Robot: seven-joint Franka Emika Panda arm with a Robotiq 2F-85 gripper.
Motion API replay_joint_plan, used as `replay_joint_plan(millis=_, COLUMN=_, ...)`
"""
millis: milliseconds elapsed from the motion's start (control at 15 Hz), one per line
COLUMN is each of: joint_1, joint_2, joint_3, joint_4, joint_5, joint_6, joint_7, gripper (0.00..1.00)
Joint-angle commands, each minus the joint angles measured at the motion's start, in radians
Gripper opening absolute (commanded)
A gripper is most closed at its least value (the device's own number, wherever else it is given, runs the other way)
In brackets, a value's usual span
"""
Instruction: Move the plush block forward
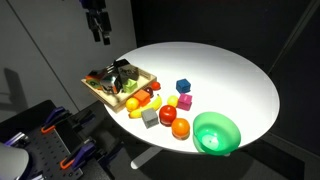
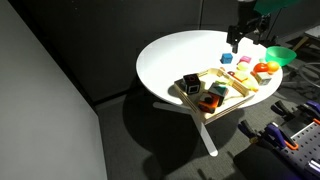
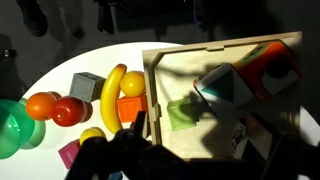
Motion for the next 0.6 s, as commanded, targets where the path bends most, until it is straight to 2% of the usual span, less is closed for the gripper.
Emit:
replay_joint_plan(millis=0, joint_1=-0.019, joint_2=-0.081, joint_3=-0.001, joint_4=-0.016, joint_5=0.061, joint_6=-0.007, joint_7=-0.07, gripper=1.0)
replay_joint_plan(millis=267, joint_1=-0.021, joint_2=-0.131, joint_3=-0.008, joint_4=-0.023, joint_5=0.144, joint_6=0.015, joint_7=-0.171, gripper=1.0)
replay_joint_plan(millis=533, joint_1=-0.025, joint_2=-0.164, joint_3=-0.009, joint_4=-0.032, joint_5=0.167, joint_6=0.052, joint_7=-0.216, gripper=1.0)
